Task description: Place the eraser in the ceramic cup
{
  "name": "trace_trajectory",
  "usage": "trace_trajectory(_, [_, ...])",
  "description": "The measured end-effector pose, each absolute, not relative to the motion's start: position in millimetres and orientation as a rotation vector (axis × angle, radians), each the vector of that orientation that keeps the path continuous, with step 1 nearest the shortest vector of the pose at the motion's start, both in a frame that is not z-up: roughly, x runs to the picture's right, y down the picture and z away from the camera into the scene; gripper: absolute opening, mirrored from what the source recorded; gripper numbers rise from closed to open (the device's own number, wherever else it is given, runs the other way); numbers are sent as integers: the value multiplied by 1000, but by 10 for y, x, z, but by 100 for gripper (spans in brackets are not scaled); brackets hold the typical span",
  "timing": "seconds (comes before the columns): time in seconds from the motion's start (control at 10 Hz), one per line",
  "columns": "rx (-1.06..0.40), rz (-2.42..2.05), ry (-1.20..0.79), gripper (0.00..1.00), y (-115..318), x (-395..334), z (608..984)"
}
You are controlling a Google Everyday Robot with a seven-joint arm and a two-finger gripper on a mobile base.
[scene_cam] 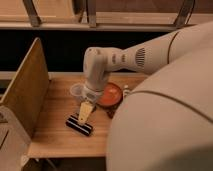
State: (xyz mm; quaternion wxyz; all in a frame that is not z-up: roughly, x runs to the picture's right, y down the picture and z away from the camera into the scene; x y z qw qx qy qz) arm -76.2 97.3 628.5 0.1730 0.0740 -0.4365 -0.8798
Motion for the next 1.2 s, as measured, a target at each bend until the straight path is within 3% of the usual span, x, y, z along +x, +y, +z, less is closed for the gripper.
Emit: trace_trajectory(1.2, [235,-2554,-1238,80,943,-869,6231])
